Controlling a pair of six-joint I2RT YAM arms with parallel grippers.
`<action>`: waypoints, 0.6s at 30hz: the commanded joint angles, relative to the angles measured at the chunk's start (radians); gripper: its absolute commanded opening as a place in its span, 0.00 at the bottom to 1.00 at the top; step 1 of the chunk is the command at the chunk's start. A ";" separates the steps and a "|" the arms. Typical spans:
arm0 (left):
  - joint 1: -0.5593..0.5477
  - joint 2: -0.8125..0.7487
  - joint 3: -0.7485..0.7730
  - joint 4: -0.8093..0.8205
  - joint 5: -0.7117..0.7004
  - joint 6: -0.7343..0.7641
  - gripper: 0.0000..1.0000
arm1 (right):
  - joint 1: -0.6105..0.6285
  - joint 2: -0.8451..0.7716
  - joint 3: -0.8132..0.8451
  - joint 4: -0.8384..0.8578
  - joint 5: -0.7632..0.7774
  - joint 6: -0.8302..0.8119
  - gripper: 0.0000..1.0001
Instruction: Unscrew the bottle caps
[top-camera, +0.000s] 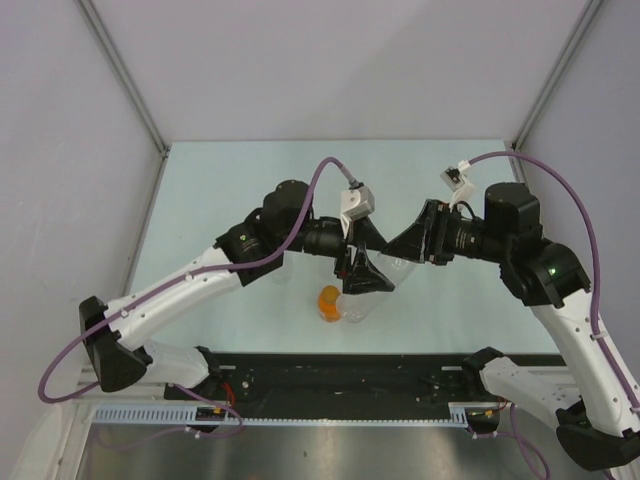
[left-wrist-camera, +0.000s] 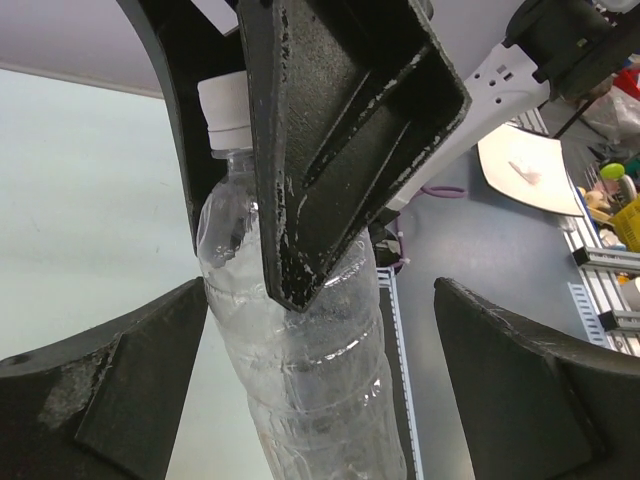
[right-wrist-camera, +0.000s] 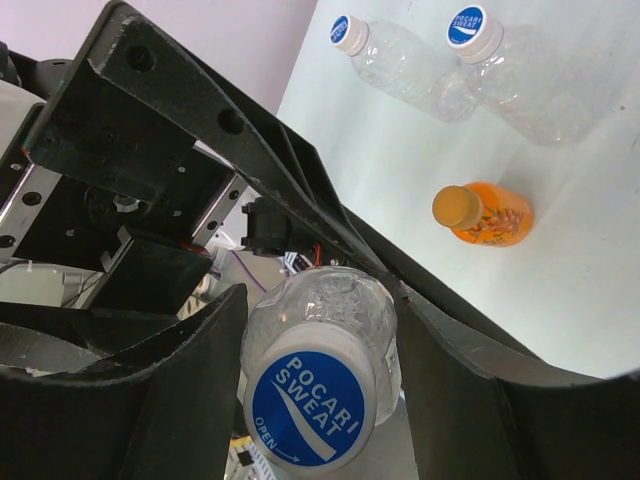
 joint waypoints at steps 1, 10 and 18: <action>-0.018 0.019 0.054 0.003 0.075 -0.010 0.99 | 0.000 0.000 0.041 0.036 -0.027 -0.006 0.38; -0.027 0.033 0.012 0.038 0.091 -0.023 0.71 | 0.006 0.000 0.041 0.058 -0.025 0.007 0.38; -0.027 0.032 -0.014 0.061 0.105 -0.028 0.53 | 0.040 -0.004 0.041 0.058 0.005 0.014 0.46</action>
